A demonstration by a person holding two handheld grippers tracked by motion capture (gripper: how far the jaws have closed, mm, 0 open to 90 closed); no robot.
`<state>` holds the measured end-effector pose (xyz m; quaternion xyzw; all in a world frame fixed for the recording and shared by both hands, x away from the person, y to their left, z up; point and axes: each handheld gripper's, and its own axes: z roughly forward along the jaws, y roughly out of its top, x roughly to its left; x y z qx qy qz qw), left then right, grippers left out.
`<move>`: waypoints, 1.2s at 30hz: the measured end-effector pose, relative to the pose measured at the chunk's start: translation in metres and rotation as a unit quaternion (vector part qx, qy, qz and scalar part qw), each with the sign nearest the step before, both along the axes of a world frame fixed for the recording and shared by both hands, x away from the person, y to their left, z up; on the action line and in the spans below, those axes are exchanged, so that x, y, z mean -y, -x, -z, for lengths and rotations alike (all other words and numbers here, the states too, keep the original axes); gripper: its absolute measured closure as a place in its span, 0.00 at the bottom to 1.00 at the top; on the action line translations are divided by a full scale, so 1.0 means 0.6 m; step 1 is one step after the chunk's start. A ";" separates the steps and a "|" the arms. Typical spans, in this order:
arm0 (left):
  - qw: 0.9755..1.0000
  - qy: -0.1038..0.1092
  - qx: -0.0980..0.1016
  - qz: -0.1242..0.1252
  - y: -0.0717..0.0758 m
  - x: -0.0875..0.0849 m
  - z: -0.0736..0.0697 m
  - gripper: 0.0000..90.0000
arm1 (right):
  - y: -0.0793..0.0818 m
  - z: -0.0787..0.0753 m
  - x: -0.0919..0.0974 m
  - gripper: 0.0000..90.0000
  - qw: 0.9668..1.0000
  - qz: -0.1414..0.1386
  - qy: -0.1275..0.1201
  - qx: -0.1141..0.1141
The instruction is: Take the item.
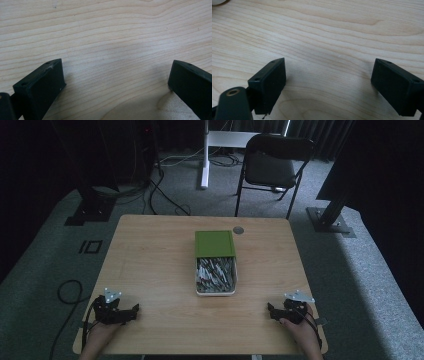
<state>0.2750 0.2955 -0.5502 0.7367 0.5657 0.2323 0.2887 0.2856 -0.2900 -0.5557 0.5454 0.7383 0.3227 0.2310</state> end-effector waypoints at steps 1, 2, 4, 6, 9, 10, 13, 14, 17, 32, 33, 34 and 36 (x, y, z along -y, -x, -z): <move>1.000 0.000 0.000 0.000 0.000 0.000 0.000 0.01 | 0.000 0.000 0.000 0.14 1.000 0.000 0.000 0.000; 1.000 0.000 0.000 0.000 0.000 0.000 0.000 0.01 | 0.000 0.000 0.000 0.14 1.000 0.000 0.000 0.000; 1.000 0.000 0.000 0.000 0.000 0.000 0.000 0.01 | 0.000 0.000 0.000 0.14 1.000 0.000 0.000 0.000; 1.000 0.000 0.000 0.000 0.000 0.000 0.000 0.01 | 0.000 0.000 0.000 0.14 1.000 0.000 0.000 0.000; 1.000 0.000 0.000 0.000 0.000 0.000 0.000 0.01 | 0.001 0.000 -0.002 0.15 1.000 0.004 0.000 0.001; 1.000 0.000 0.000 0.000 0.000 0.000 0.000 0.01 | 0.001 0.000 -0.002 0.15 1.000 0.005 -0.001 0.001; 1.000 0.000 0.000 0.000 0.000 0.000 0.000 0.01 | 0.002 -0.003 -0.003 0.20 1.000 0.006 0.002 -0.003; 1.000 0.000 0.000 0.000 0.000 0.000 0.000 0.01 | 0.002 -0.004 -0.003 0.21 1.000 0.009 0.000 -0.005; 1.000 0.000 0.000 0.000 0.000 0.000 0.000 0.01 | 0.002 -0.007 -0.003 0.21 1.000 0.010 -0.002 -0.003; 1.000 0.000 0.000 0.000 0.000 0.000 0.000 0.01 | 0.000 -0.089 -0.026 0.22 0.999 -0.006 -0.004 0.049; 1.000 0.000 0.000 0.000 0.000 0.000 0.000 0.01 | 0.000 -0.089 -0.026 0.22 0.999 -0.006 -0.004 0.049; 1.000 0.000 0.000 0.000 0.000 0.000 0.000 0.01 | 0.000 -0.102 -0.031 0.22 0.998 -0.010 -0.003 0.056; 1.000 0.000 0.000 0.000 0.000 0.000 0.000 0.01 | -0.002 -0.115 -0.034 0.22 0.998 -0.015 -0.004 0.065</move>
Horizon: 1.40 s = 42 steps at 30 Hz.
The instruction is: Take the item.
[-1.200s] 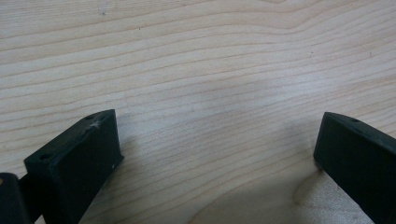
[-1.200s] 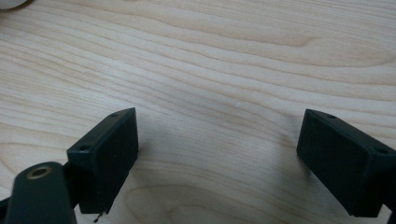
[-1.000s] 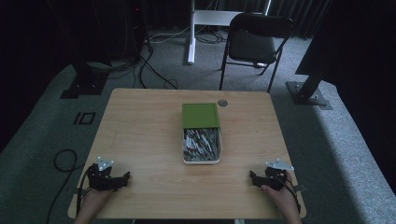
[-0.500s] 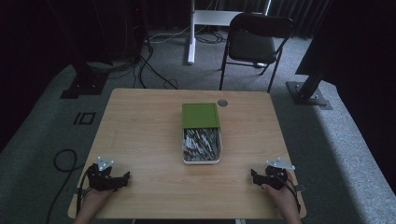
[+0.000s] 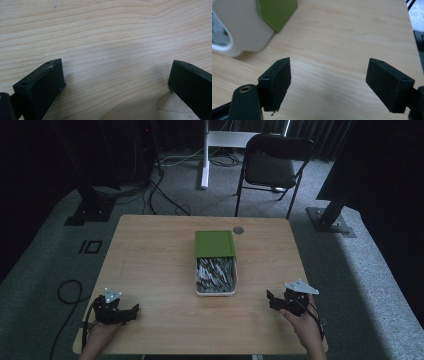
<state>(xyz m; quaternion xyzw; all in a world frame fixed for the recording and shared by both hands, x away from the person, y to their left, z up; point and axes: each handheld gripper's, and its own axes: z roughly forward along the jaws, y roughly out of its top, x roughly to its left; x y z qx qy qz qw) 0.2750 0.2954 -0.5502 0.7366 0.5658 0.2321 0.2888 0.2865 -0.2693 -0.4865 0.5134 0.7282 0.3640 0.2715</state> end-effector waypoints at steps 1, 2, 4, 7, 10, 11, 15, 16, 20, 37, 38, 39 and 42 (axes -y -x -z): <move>1.000 0.000 0.000 0.000 0.000 0.000 0.000 0.01 | 0.000 0.000 0.000 0.22 1.000 0.000 0.000 0.000; 1.000 0.000 0.000 0.000 0.000 0.000 0.000 0.01 | -0.002 -0.012 -0.005 0.22 1.000 -0.003 0.001 0.008; 1.000 0.000 0.000 0.000 0.000 0.000 0.000 0.01 | -0.004 -0.024 -0.011 0.22 1.000 -0.008 0.002 0.015; 1.000 0.000 0.000 0.000 0.000 0.000 0.000 0.01 | -0.007 -0.040 -0.023 0.23 1.000 -0.020 0.006 0.024; 1.000 0.000 0.000 0.000 0.000 0.000 0.000 0.01 | -0.009 -0.049 -0.031 0.24 0.999 -0.028 0.009 0.031; 1.000 0.000 0.000 0.000 0.000 0.000 0.000 0.01 | -0.009 -0.058 -0.040 0.24 0.999 -0.032 0.013 0.037; 1.000 0.000 0.000 0.000 0.000 0.000 0.000 0.01 | -0.009 -0.069 -0.052 0.24 0.998 -0.045 0.009 0.046; 1.000 0.001 0.001 -0.001 0.000 0.000 0.000 0.01 | -0.008 -0.075 -0.061 0.24 0.997 -0.053 0.009 0.051; 1.000 0.001 0.001 -0.001 0.000 0.000 0.000 0.01 | -0.007 -0.082 -0.074 0.25 0.996 -0.067 0.007 0.053; 1.000 0.001 0.001 -0.001 0.000 0.000 0.000 0.01 | -0.018 -0.089 -0.157 0.28 0.985 -0.160 0.021 0.063; 1.000 0.001 0.001 -0.001 0.000 0.000 0.000 0.01 | -0.020 -0.088 -0.165 0.29 0.984 -0.164 0.020 0.063; 1.000 0.001 0.001 -0.001 0.000 0.000 0.000 0.01 | -0.022 -0.087 -0.169 0.31 0.983 -0.169 0.020 0.064; 1.000 0.001 0.001 -0.001 0.000 0.000 0.000 0.01 | -0.025 -0.087 -0.179 0.41 0.982 -0.176 0.021 0.069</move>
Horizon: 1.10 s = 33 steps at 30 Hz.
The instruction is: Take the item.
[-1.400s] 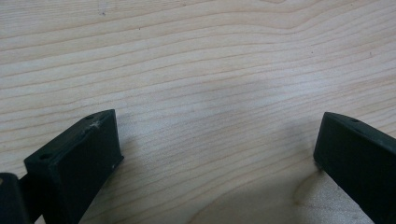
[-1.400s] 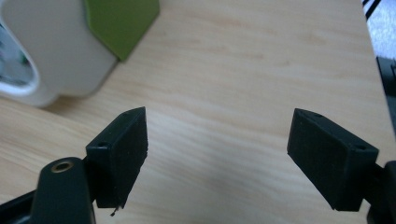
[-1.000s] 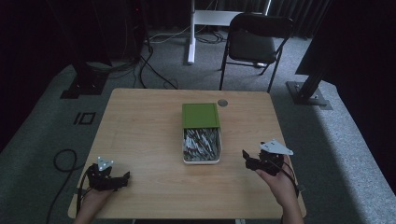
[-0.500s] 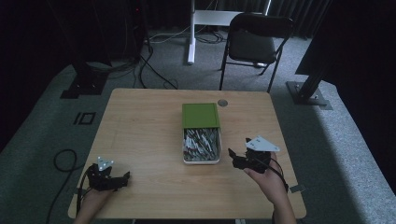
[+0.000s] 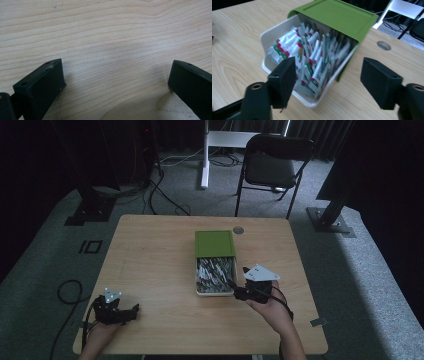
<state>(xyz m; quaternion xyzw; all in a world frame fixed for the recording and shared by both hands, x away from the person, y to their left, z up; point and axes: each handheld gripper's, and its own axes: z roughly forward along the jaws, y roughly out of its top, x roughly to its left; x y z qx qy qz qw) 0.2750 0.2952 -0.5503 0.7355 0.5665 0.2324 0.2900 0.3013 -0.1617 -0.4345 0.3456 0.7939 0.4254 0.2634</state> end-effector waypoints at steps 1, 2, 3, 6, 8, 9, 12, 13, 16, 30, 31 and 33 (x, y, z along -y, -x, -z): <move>1.000 0.000 0.000 0.000 0.000 0.000 0.000 0.01 | -0.001 0.000 -0.003 0.45 1.000 -0.001 0.002 0.004; 1.000 0.000 0.000 0.000 0.000 0.000 0.000 0.01 | -0.002 0.000 -0.006 0.48 1.000 -0.004 0.000 0.002; 1.000 0.000 0.000 0.000 0.000 0.000 0.000 0.01 | -0.003 0.000 -0.009 0.53 1.000 -0.010 0.002 0.004; 1.000 0.000 0.000 0.000 0.000 0.000 0.000 0.01 | -0.007 0.001 -0.020 0.58 1.000 -0.024 0.004 0.005; 1.000 0.000 0.000 0.000 0.000 0.000 0.000 0.01 | -0.010 0.003 -0.027 0.60 1.000 -0.030 0.006 0.006; 1.000 0.000 0.000 0.000 0.000 0.000 0.000 0.01 | -0.011 0.004 -0.031 0.61 0.999 -0.035 0.007 0.005; 1.000 0.001 0.001 -0.001 0.000 0.000 0.000 0.01 | -0.014 0.007 -0.038 0.63 0.999 -0.043 0.008 0.000; 1.000 0.001 0.001 -0.001 0.000 0.000 0.000 0.01 | -0.014 0.007 -0.038 0.63 0.999 -0.043 0.008 0.000; 1.000 0.000 0.000 0.000 0.000 0.000 0.000 0.01 | -0.025 0.017 -0.053 0.71 0.999 -0.049 0.010 -0.011; 1.000 0.001 0.001 -0.001 0.000 0.000 0.000 0.01 | -0.045 0.044 -0.081 0.83 0.997 -0.062 0.033 -0.033; 1.000 0.000 0.000 0.000 0.000 0.000 0.000 0.01 | -0.047 0.048 -0.081 0.84 0.997 -0.057 0.033 -0.040; 1.000 0.000 0.000 0.000 0.000 0.000 0.000 0.01 | -0.048 0.053 -0.081 0.87 0.997 -0.051 0.037 -0.046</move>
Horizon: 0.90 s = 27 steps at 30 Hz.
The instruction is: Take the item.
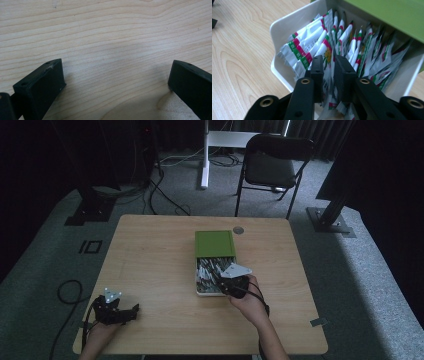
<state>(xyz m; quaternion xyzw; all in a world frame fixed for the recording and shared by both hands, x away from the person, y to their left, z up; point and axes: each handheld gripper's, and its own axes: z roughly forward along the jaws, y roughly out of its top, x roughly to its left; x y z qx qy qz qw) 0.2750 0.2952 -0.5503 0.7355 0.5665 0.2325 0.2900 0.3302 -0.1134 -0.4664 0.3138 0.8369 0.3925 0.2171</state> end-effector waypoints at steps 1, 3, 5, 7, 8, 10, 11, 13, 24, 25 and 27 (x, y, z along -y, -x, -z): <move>1.000 0.000 0.000 0.000 0.000 0.000 0.000 0.01 | 0.001 0.002 0.000 0.88 1.000 0.000 -0.003 -0.003; 1.000 0.000 0.000 0.000 0.000 0.000 0.000 0.01 | 0.003 0.007 -0.001 0.88 1.000 -0.003 0.005 -0.004; 1.000 0.000 0.000 0.000 0.000 0.000 0.000 0.01 | 0.005 0.011 -0.002 0.89 1.000 -0.001 0.011 -0.005; 1.000 0.000 0.000 0.000 0.000 0.000 0.000 0.01 | 0.006 0.014 -0.003 0.89 1.000 -0.001 0.019 -0.012; 1.000 0.000 0.000 0.000 0.000 0.000 0.000 0.01 | 0.007 0.016 -0.004 0.89 1.000 0.001 0.022 -0.014; 1.000 0.000 0.000 0.000 0.000 0.000 0.000 0.01 | 0.006 0.019 -0.005 0.88 0.999 0.005 0.031 -0.017; 1.000 0.000 0.000 0.000 0.000 0.000 0.000 0.01 | 0.006 0.021 -0.006 0.88 0.999 0.009 0.034 -0.019; 1.000 0.000 0.000 0.000 0.000 0.000 0.000 0.01 | 0.004 0.025 -0.008 0.88 0.999 0.012 0.041 -0.020; 1.000 0.000 0.000 0.000 0.000 0.000 0.000 0.01 | -0.003 0.045 -0.017 0.88 0.996 0.041 0.081 -0.026; 1.000 0.000 0.000 0.000 0.000 0.000 0.000 0.01 | -0.004 0.049 -0.017 0.88 0.995 0.041 0.084 -0.026; 1.000 0.000 0.000 0.000 0.000 0.000 0.000 0.01 | -0.004 0.054 -0.019 0.89 0.995 0.049 0.087 -0.026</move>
